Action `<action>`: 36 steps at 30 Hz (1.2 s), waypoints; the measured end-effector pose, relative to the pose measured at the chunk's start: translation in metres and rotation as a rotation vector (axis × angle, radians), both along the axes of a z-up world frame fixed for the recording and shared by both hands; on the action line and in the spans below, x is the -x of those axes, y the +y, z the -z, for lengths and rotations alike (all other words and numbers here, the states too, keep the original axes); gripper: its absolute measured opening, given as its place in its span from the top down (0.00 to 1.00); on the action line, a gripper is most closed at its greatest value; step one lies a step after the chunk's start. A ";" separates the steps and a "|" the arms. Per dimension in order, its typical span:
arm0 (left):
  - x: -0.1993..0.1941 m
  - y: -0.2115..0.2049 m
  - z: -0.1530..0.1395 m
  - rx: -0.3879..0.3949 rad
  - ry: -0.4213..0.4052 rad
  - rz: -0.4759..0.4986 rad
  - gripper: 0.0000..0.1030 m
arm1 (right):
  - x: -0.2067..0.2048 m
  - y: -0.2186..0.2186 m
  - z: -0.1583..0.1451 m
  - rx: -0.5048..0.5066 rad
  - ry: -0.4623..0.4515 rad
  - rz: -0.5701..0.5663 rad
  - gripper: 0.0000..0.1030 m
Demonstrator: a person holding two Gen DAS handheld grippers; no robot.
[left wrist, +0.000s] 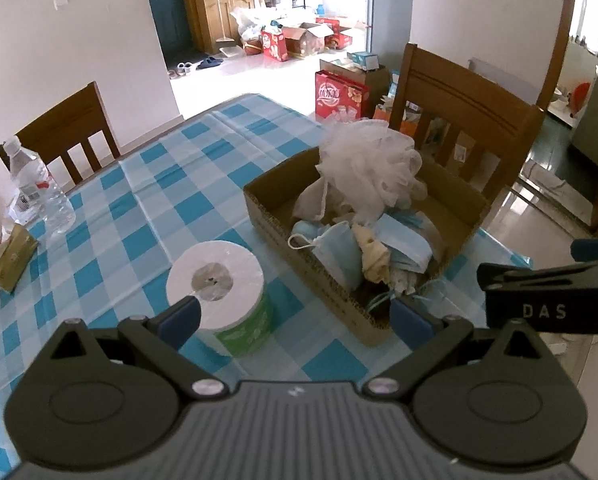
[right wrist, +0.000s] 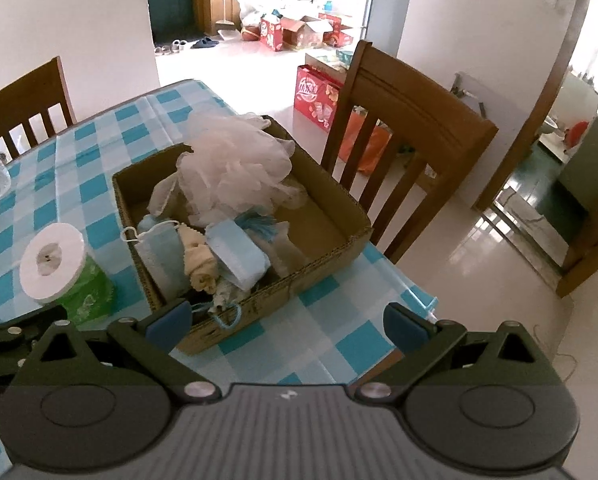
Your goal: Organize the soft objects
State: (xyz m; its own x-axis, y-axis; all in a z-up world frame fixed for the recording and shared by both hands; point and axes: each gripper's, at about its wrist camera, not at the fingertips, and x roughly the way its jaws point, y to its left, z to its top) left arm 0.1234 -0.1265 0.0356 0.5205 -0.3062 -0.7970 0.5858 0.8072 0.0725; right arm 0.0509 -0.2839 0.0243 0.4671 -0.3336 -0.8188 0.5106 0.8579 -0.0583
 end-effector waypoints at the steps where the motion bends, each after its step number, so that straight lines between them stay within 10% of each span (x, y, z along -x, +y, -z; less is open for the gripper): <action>1: 0.001 0.002 -0.001 0.001 -0.001 -0.001 0.03 | 0.002 0.002 -0.002 0.001 -0.003 0.001 0.00; 36: 0.014 0.006 -0.008 0.015 0.003 0.005 0.03 | 0.015 0.008 -0.010 0.000 -0.017 0.005 0.00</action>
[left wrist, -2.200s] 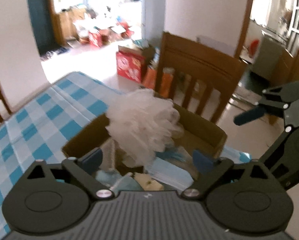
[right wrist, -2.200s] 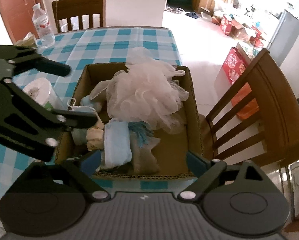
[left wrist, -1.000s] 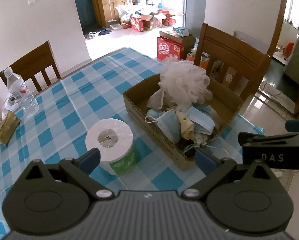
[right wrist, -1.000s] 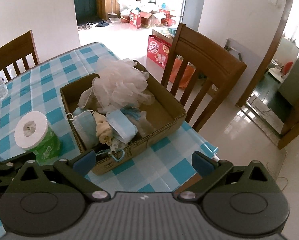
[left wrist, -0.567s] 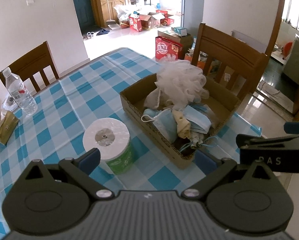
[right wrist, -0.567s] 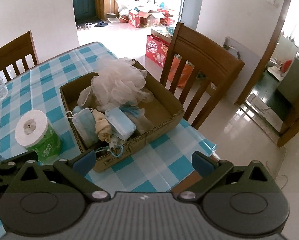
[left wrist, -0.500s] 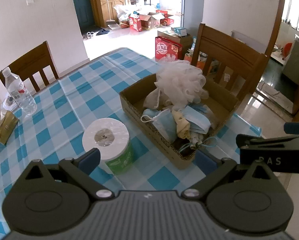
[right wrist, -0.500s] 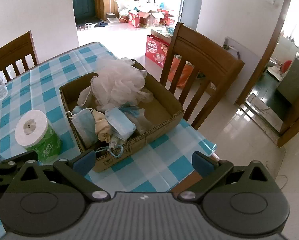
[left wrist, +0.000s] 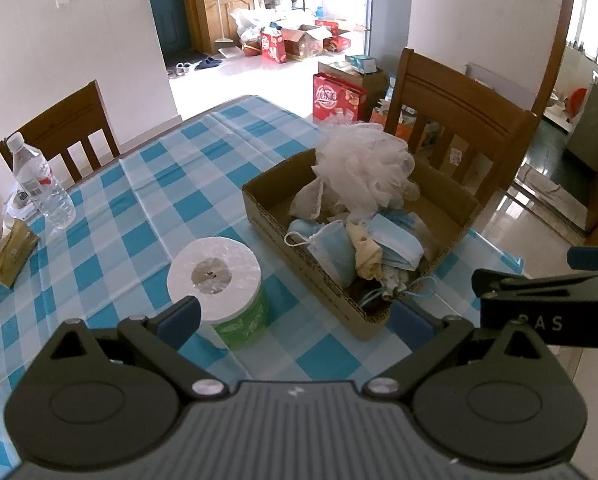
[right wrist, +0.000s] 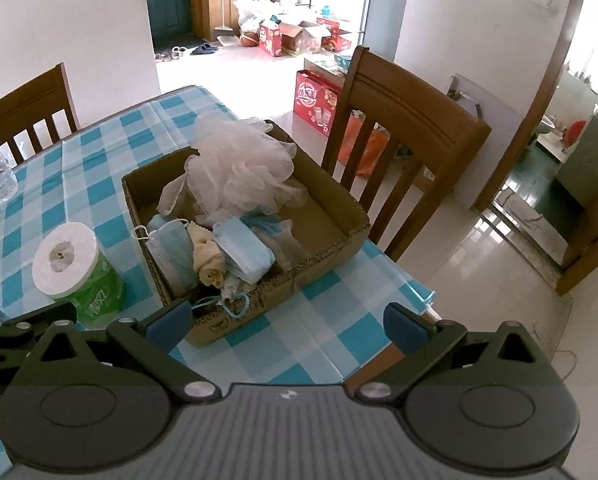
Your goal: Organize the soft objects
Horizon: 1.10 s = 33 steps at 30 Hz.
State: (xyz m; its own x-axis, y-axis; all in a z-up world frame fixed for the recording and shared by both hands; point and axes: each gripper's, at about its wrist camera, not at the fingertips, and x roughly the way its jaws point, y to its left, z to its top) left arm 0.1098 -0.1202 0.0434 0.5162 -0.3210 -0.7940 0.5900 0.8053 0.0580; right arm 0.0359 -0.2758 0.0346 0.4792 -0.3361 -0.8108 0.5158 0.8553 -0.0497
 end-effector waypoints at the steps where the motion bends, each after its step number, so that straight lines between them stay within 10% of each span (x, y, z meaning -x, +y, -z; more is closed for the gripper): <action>1: 0.000 0.000 -0.001 0.000 0.001 -0.001 0.03 | 0.000 0.000 0.000 0.001 -0.001 -0.002 0.00; 33: -0.001 -0.001 -0.002 0.002 0.002 -0.006 0.03 | 0.001 -0.001 -0.002 0.004 -0.006 -0.003 0.00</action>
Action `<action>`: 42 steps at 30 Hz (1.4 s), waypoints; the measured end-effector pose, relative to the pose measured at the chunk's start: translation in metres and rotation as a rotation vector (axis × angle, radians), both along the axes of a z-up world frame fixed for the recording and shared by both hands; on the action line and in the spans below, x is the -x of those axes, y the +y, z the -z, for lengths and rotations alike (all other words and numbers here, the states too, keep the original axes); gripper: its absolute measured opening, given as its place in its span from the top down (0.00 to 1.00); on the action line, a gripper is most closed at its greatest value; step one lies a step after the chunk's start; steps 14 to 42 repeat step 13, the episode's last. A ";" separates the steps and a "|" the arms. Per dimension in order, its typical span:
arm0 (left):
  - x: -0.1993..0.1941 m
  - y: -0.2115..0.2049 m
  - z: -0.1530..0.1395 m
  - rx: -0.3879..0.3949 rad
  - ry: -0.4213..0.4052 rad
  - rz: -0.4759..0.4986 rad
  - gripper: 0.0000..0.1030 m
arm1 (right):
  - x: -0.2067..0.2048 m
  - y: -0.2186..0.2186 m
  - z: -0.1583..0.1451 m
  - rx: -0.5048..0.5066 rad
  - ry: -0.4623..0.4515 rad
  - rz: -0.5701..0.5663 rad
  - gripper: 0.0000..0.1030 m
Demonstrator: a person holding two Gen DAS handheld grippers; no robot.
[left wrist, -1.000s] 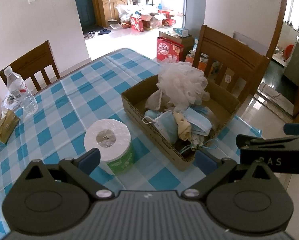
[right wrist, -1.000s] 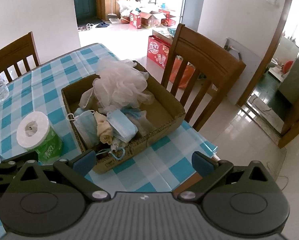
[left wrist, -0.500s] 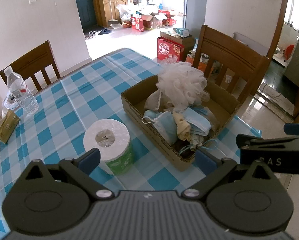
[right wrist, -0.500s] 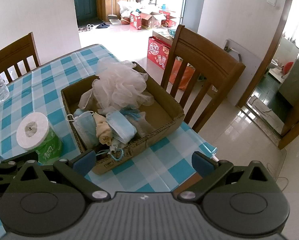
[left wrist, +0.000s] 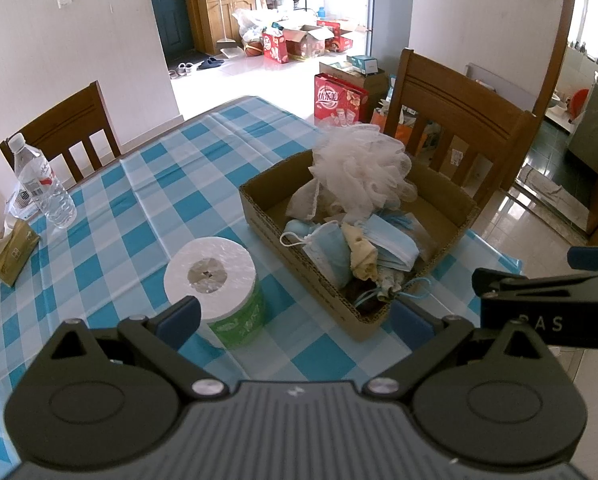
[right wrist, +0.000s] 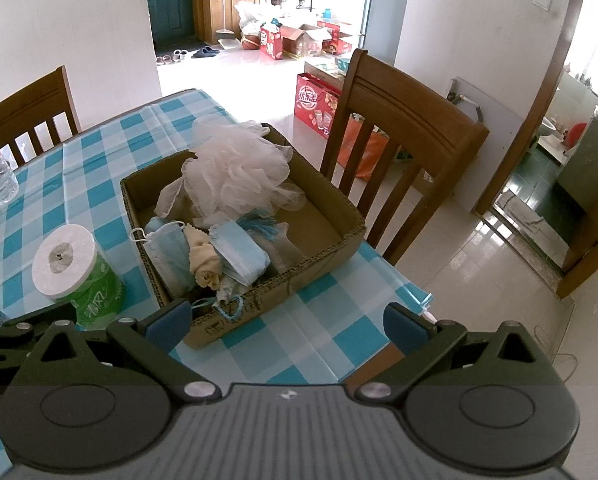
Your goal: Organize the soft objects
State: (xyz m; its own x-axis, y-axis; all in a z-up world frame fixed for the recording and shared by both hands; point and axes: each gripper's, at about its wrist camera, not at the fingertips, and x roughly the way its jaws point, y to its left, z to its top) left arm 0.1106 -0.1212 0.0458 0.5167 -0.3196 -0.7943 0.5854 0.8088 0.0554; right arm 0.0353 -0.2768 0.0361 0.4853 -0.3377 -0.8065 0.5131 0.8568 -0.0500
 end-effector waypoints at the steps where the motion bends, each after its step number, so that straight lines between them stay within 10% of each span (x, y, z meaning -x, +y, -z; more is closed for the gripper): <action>1: 0.001 0.000 -0.001 0.000 0.000 0.000 0.03 | 0.000 0.000 0.000 0.000 0.000 0.000 0.00; 42: 0.002 -0.001 -0.001 -0.001 0.000 0.000 0.03 | 0.001 0.000 0.000 0.001 0.000 0.000 0.00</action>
